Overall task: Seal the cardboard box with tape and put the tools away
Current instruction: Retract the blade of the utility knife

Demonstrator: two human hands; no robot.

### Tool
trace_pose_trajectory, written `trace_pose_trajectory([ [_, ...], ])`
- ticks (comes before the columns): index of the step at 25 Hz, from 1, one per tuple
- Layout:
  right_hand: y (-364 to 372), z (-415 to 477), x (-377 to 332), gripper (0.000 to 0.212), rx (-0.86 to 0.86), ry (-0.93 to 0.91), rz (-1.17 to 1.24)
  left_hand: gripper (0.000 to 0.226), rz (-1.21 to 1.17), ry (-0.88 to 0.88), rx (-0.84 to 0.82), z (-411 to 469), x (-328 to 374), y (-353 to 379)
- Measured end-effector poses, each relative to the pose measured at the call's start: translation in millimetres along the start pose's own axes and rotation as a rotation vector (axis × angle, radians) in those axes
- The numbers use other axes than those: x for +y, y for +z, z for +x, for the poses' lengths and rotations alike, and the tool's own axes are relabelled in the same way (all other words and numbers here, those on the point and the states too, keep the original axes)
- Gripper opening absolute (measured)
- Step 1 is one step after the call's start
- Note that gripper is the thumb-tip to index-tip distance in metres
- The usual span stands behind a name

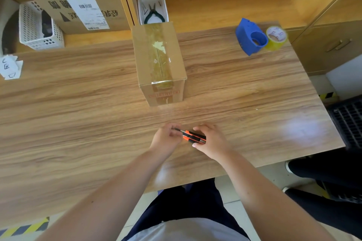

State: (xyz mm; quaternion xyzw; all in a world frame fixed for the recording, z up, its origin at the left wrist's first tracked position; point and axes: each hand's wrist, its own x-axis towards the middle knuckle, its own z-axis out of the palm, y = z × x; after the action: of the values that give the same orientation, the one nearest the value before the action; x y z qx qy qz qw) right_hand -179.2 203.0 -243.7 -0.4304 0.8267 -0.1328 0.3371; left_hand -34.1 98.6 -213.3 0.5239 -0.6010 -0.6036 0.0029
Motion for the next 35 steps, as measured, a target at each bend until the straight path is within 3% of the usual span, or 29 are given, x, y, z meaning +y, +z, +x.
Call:
trace_pose_trajectory([
  [5,18.4,-1.4,3.8,0.058,0.046,0.017,-0.090,0.031,-0.019,-0.101,-0.027,2.5,-15.3,9.2],
  [10,22.0,-0.8,5.4,0.039,0.067,0.031,-0.073,0.028,-0.119,-0.333,-0.173,4.7,-28.1,22.0],
  [17,21.0,-6.9,5.7,0.030,0.143,-0.057,0.135,0.023,-0.571,-0.369,-0.124,11.9,-22.1,47.7],
  [21,15.5,-5.1,4.9,0.018,0.169,0.023,0.325,0.025,-0.591,-0.284,-0.090,13.2,-12.6,48.1],
  [24,2.6,0.8,3.6,0.048,0.054,0.290,0.428,0.022,-0.517,-0.219,-0.107,10.5,-5.8,48.2],
  [27,-11.1,1.4,3.5,0.063,-0.094,0.450,0.610,0.021,-0.470,-0.175,-0.117,9.4,2.6,50.9],
  [35,-25.4,6.4,11.0,0.058,-0.031,0.503,0.781,0.019,-0.333,-0.108,-0.162,28.6,23.5,62.2],
])
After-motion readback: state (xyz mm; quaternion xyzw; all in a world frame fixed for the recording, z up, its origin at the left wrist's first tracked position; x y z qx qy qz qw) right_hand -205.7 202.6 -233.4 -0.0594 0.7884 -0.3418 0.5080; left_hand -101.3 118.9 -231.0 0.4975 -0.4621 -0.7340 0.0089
